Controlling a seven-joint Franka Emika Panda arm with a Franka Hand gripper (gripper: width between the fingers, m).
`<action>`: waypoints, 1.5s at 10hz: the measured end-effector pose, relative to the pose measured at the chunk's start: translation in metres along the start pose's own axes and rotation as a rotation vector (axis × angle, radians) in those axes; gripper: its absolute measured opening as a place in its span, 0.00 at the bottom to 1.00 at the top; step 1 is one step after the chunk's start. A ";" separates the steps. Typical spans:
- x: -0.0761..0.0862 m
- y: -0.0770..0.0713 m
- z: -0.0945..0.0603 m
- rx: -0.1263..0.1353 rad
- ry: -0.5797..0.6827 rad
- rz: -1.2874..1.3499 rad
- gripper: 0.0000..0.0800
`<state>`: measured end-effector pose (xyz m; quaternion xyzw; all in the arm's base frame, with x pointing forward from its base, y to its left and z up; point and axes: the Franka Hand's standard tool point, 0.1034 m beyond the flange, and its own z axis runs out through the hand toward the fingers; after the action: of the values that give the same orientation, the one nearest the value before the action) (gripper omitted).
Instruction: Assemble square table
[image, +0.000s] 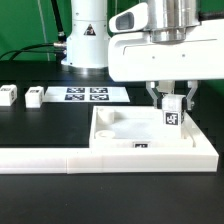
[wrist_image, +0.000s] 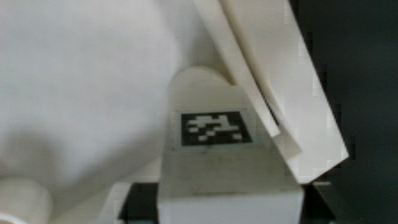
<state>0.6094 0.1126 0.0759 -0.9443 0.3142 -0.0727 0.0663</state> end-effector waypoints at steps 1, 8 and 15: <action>-0.002 -0.001 0.001 -0.005 0.001 0.087 0.37; -0.005 -0.001 0.001 -0.011 -0.005 0.402 0.61; -0.007 -0.006 0.000 0.000 -0.002 -0.237 0.81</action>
Offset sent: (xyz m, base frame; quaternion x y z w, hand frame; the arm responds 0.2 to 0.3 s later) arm 0.0001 0.0066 -0.0043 -0.0114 -0.0053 0.1916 0.9814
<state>0.6074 0.1211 0.0758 -0.9749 0.2000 -0.0788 0.0575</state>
